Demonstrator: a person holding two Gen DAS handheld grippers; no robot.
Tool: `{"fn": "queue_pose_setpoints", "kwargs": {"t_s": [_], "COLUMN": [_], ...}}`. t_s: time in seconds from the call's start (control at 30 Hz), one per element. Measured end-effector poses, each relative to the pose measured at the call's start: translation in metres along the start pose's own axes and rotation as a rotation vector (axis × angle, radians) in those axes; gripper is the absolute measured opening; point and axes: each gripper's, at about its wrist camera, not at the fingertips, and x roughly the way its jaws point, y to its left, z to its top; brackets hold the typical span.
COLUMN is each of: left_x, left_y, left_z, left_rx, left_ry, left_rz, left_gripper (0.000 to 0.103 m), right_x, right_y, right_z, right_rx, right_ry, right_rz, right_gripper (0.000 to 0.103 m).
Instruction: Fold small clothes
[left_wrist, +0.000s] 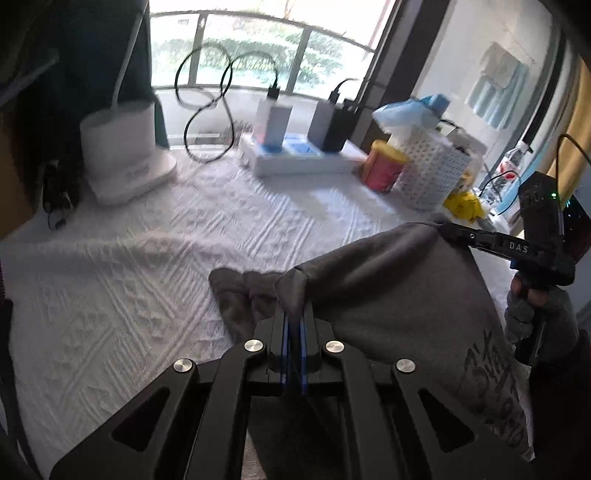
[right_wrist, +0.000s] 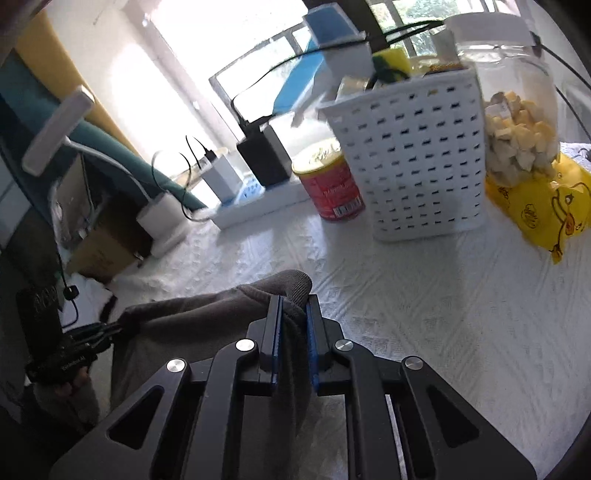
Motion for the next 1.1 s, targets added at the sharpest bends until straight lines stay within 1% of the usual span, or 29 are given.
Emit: {"fn": "queue_pose_setpoints", "kwargs": {"t_s": [0.03,0.07,0.1,0.13,0.17,0.23,0.27,0.37,0.57,0.7,0.87,0.93,0.97,1.0,1.03,1.1], "left_x": [0.001,0.002,0.003,0.005,0.007,0.004,0.000,-0.011,-0.031,-0.044,-0.059,-0.064,-0.066,-0.068,-0.071,-0.075], "left_y": [0.001,0.003,0.006,0.011,0.015,0.018,0.018,0.015,0.012,0.002,-0.010,-0.014,-0.015,-0.017,-0.020,-0.024], "left_z": [-0.001,-0.001,-0.001,-0.001,-0.001,-0.002,-0.003,-0.003,-0.007,-0.015,-0.030,-0.038,-0.042,-0.047,-0.053,-0.062], "left_rx": [-0.005,-0.021,-0.042,-0.068,-0.095,-0.121,-0.123,-0.101,-0.093,-0.054,-0.034,-0.028,-0.028,-0.028,-0.030,-0.030], "left_ry": [0.005,0.014,0.024,0.035,0.047,0.056,0.048,0.021,-0.010,-0.035,-0.051,-0.055,-0.056,-0.059,-0.066,-0.067], "left_rz": [0.002,0.000,-0.007,-0.012,-0.016,-0.030,-0.028,0.011,0.024,0.044,0.004,-0.018,-0.027,-0.032,-0.041,-0.062], "left_gripper": [0.003,0.004,0.005,0.007,0.009,0.009,0.009,0.010,0.010,0.010,0.011,0.016,0.027,0.034,0.034,0.034], "right_x": [0.003,0.006,0.007,0.007,0.006,0.002,-0.001,-0.009,-0.029,-0.042,-0.059,-0.064,-0.067,-0.070,-0.072,-0.079], "right_y": [0.001,0.002,0.002,0.002,0.001,0.000,0.000,0.003,0.017,0.033,0.053,0.057,0.060,0.063,0.066,0.071], "right_z": [-0.001,-0.001,-0.002,-0.003,-0.004,-0.005,-0.006,-0.009,-0.023,-0.036,-0.059,-0.068,-0.074,-0.079,-0.083,-0.092], "right_rx": [-0.016,-0.027,-0.037,-0.048,-0.052,-0.050,-0.053,-0.073,-0.110,-0.160,-0.215,-0.226,-0.232,-0.238,-0.244,-0.257], "right_ry": [0.016,0.030,0.032,0.026,0.021,0.015,0.008,-0.001,-0.004,0.003,0.020,0.027,0.030,0.034,0.037,0.039], "right_rz": [-0.012,-0.028,-0.048,-0.074,-0.088,-0.101,-0.106,-0.134,-0.147,-0.166,-0.177,-0.181,-0.182,-0.184,-0.187,-0.194], "right_gripper": [0.015,0.024,0.030,0.040,0.044,0.044,0.045,0.045,0.045,0.045,0.045,0.045,0.045,0.046,0.047,0.056]}}
